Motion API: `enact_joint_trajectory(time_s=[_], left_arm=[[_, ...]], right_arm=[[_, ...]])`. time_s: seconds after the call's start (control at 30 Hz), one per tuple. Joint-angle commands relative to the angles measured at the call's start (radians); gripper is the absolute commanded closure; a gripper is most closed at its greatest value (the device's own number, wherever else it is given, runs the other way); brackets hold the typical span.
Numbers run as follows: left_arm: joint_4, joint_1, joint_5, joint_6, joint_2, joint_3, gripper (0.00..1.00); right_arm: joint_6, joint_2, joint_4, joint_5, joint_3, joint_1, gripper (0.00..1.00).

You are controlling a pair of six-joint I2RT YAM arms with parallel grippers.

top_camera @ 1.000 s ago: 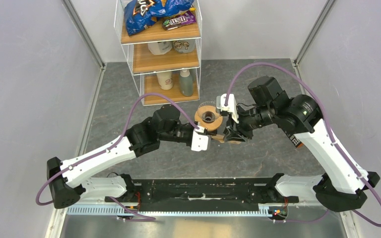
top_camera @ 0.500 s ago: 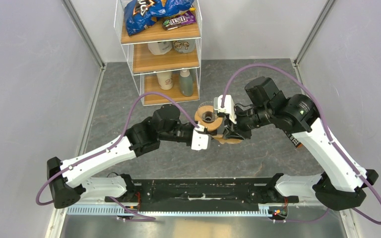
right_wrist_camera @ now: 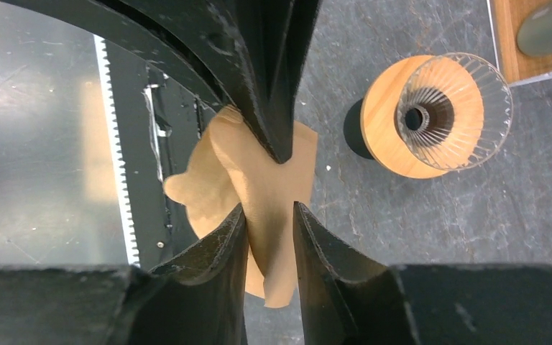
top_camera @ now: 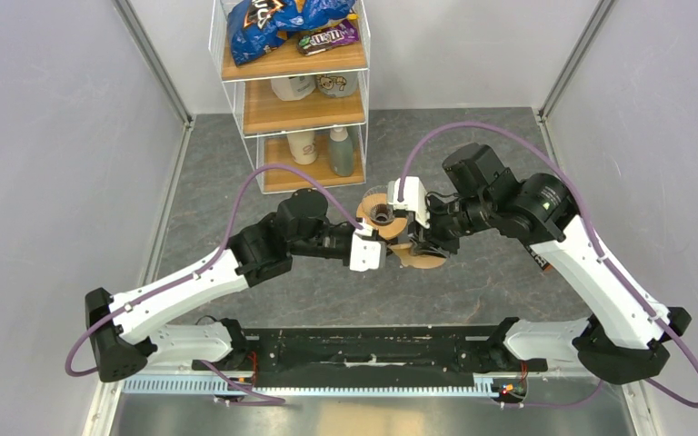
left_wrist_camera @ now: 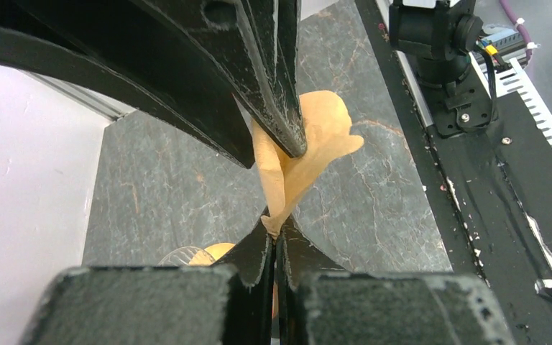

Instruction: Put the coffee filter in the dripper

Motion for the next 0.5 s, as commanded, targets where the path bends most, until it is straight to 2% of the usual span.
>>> enact_joint_trajectory(time_s=[0.0,0.33,0.47], left_arm=[[0.055,-0.006,-0.016,-0.053,-0.022,0.041,0.98],[0.076,-0.004,-0.061,-0.059,-0.058,0.021,0.98],[0.077,-0.001,-0.055,-0.062,-0.065,0.026,0.98]], right_arm=[[0.005,-0.030,0.032,0.095,-0.019,0.002,0.64],[0.046,-0.078,0.087,0.197,-0.070,-0.053,0.66],[0.066,-0.089,0.105,0.192,-0.094,-0.078,0.67]])
